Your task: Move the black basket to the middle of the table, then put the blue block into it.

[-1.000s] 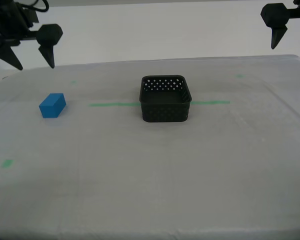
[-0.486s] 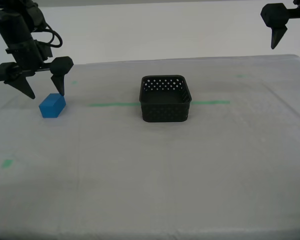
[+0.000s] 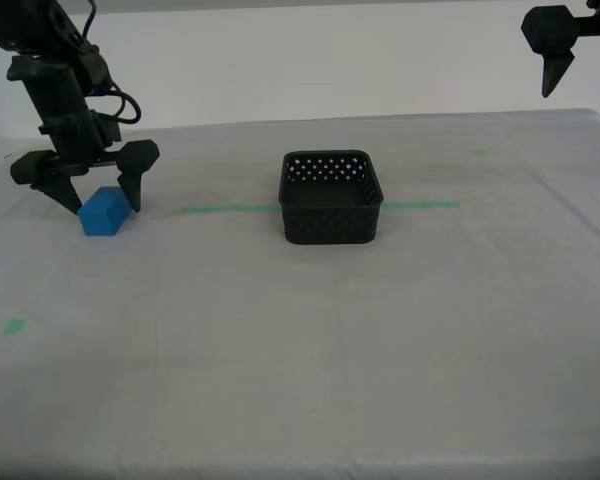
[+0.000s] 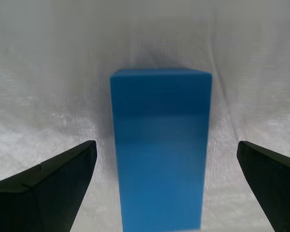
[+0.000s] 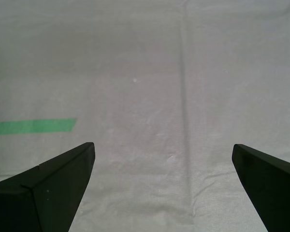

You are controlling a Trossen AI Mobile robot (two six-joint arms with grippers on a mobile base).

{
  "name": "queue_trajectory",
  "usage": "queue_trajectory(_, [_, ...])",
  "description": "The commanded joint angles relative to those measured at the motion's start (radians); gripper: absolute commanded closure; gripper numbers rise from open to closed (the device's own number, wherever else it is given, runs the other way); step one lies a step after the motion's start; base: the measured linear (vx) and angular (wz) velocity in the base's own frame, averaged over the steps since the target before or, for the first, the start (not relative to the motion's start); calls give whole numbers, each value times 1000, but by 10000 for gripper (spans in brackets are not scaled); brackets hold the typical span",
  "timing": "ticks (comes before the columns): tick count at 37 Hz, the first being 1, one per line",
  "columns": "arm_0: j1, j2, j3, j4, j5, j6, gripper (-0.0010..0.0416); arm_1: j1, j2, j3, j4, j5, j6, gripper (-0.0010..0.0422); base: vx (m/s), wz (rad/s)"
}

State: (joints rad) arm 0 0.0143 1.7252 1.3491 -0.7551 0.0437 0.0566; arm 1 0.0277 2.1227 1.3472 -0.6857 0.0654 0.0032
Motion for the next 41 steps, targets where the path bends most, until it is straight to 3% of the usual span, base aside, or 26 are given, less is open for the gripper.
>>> queue_trajectory(1, [0, 0, -1, 0, 3, 0, 7, 0, 33, 21, -9, 3, 5, 11, 0, 0])
queue_trajectory(18, [0, 0, -1, 0, 3, 0, 7, 2, 16, 31, -24, -24, 9, 22, 0, 0])
queue_trajectory(41, [0, 0, -1, 0, 3, 0, 7, 6, 16, 31, -45, -33, 3, 178, 0, 0])
